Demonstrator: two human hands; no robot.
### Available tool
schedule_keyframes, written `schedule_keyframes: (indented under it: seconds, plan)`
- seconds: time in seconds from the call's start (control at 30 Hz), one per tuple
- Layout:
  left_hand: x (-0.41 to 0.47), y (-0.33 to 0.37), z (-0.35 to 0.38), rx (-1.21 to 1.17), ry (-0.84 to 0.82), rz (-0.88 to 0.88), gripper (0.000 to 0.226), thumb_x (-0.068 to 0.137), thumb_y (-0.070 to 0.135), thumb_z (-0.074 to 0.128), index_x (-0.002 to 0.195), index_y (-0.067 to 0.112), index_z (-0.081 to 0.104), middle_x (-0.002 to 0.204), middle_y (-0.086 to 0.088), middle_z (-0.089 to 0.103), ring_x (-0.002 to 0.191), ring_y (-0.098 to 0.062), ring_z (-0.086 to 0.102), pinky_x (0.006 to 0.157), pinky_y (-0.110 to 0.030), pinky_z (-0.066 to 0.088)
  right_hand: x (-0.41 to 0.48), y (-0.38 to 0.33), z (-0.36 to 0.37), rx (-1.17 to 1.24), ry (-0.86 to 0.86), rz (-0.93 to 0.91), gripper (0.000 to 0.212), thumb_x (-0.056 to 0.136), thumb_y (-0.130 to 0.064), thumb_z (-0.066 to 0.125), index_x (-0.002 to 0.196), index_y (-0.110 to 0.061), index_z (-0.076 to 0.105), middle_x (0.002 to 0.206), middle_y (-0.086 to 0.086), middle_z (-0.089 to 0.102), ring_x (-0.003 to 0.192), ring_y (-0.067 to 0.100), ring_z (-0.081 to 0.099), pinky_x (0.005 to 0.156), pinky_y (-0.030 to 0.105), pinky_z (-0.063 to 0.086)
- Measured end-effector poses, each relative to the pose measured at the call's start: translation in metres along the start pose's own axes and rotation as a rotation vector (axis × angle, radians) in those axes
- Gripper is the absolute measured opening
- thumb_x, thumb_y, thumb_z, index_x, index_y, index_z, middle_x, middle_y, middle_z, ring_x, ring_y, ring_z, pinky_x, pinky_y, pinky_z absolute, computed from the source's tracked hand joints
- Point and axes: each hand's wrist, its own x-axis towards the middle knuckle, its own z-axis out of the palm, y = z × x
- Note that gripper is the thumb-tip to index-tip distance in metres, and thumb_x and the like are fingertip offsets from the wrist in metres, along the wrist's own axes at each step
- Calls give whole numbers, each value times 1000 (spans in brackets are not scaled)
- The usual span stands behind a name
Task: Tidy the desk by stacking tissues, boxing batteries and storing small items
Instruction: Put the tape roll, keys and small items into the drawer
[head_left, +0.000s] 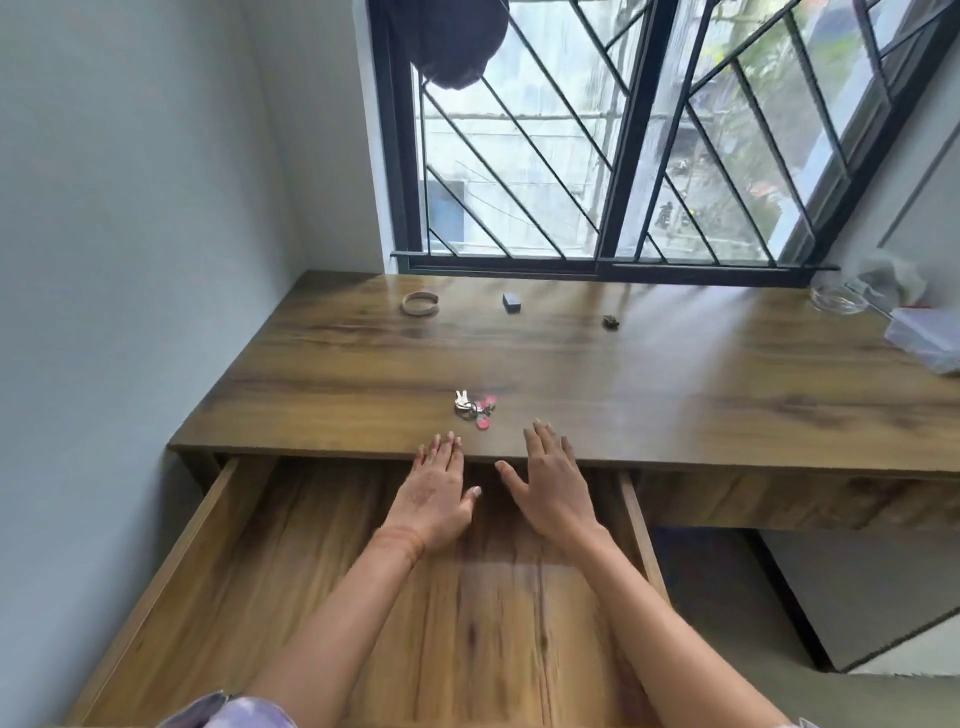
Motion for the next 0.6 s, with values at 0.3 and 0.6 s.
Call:
schedule_keyframes:
  seconds: [0.3,0.6]
  plan:
    - [139,-15,-11,-71,6,-28,71,97,41,33,146,1,0,157,-12,-3,145,-21,-7,114,-30,-11,154,100,-14,-55,-30,122,60,95,-37,44,140,-3,27,151,15,23,141,26,18,115,36,15]
    - [181,-45,35,-68,-1,139,92,73,62,2,146,6,9,156,-3,8,137,-7,-11,112,-20,-8,284,193,-17,-103,-42,248,58,94,-30,45,141,-1,25,149,17,22,137,31,23,110,43,28]
